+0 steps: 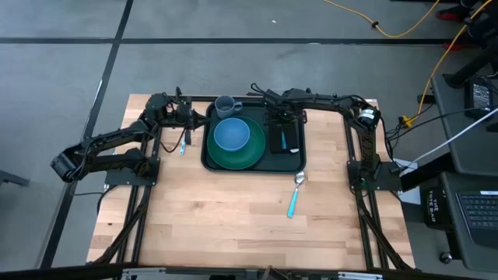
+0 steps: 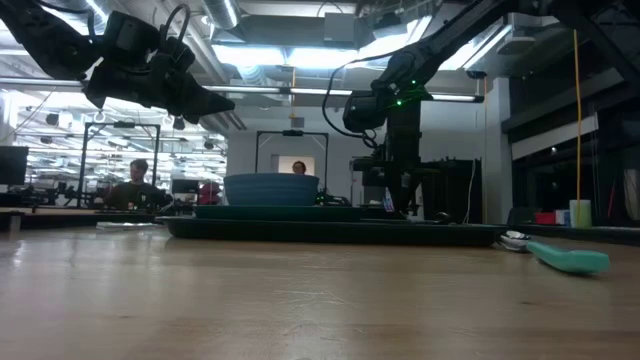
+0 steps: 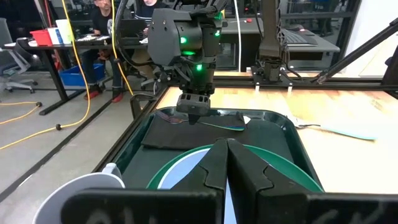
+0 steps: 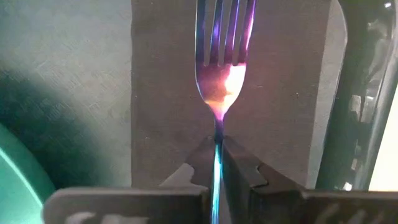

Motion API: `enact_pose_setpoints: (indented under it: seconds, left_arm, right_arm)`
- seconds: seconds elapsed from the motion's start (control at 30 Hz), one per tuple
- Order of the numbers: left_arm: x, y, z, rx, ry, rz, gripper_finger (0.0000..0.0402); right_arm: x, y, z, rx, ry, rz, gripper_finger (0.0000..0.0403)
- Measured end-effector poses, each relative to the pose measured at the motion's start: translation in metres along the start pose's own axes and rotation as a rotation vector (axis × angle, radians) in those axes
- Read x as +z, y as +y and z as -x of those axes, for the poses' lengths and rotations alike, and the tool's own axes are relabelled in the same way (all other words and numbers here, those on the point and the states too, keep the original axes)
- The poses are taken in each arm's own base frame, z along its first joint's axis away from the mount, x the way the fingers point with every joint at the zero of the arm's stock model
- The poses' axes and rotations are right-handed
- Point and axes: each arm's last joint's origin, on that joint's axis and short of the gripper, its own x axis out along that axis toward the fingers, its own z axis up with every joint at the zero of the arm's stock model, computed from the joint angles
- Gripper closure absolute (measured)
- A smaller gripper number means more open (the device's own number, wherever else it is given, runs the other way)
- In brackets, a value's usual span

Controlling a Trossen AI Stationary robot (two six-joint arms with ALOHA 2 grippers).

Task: Set up tray
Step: Put the blue fork on the black table napkin on the black tray

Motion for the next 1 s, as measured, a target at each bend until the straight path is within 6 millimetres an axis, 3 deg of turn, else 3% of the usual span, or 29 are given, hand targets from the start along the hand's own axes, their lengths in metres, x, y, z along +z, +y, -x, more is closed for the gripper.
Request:
enact_pose_setpoints:
  seconds: [1.0]
  left_arm:
    - [-0.0021, -0.0003, 0.0, -0.002, 0.017, 0.012, 0.0398]
  right_arm:
    - [0.0004, -0.0002, 0.0, -0.005, -0.008, 0.006, 0.0379]
